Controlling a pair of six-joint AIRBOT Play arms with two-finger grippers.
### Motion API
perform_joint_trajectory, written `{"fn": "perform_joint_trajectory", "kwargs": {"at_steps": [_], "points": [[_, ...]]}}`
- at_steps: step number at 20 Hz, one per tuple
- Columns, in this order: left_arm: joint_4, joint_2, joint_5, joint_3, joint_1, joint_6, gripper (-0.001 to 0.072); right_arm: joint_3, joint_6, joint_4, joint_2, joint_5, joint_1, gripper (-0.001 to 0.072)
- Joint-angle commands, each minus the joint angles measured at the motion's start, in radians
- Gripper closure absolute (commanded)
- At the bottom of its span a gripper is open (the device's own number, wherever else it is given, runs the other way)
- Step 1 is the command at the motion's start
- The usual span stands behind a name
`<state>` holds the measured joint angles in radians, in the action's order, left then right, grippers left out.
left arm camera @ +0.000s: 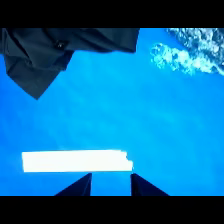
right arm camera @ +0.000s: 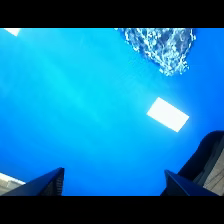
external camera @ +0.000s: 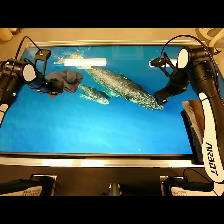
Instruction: Fold the shirts.
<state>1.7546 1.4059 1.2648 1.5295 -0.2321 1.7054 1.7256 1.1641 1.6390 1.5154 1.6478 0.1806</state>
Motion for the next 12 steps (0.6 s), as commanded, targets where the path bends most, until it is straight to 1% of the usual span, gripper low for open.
{"fn": "perform_joint_trajectory", "kwargs": {"at_steps": [1,2,3,4,5,8,10,12], "points": [[-0.001,0.009,-0.161,0.000,0.000,0.009,0.0381,0.001,-0.009,0.001,0.000,-0.128,0.001,0.0020],[-0.014,0.016,-0.191,0.000,0.000,0.009,0.0380,0.001,-0.009,0.001,0.000,-0.166,0.001,0.0020],[-0.018,0.025,-0.218,0.000,0.000,0.008,0.0357,0.001,-0.009,0.001,0.000,-0.200,0.001,0.0020],[-0.019,0.043,-0.273,0.001,0.009,0.040,0.0139,0.001,-0.008,0.001,0.000,-0.232,0.001,0.0020],[-0.020,0.079,-0.280,0.016,0.024,0.092,-0.0013,0.001,-0.008,-0.002,0.000,-0.258,0.001,0.0020],[-0.023,0.222,-0.228,0.101,0.092,0.096,-0.0013,0.001,-0.008,-0.004,0.000,-0.298,0.001,0.0021],[-0.071,0.335,-0.194,0.213,0.164,0.185,-0.0013,0.001,-0.008,-0.006,0.000,-0.305,0.001,0.0022],[-0.158,0.433,-0.130,0.294,0.241,0.276,-0.0013,0.001,-0.008,-0.014,0.000,-0.303,0.001,0.0022]]}}
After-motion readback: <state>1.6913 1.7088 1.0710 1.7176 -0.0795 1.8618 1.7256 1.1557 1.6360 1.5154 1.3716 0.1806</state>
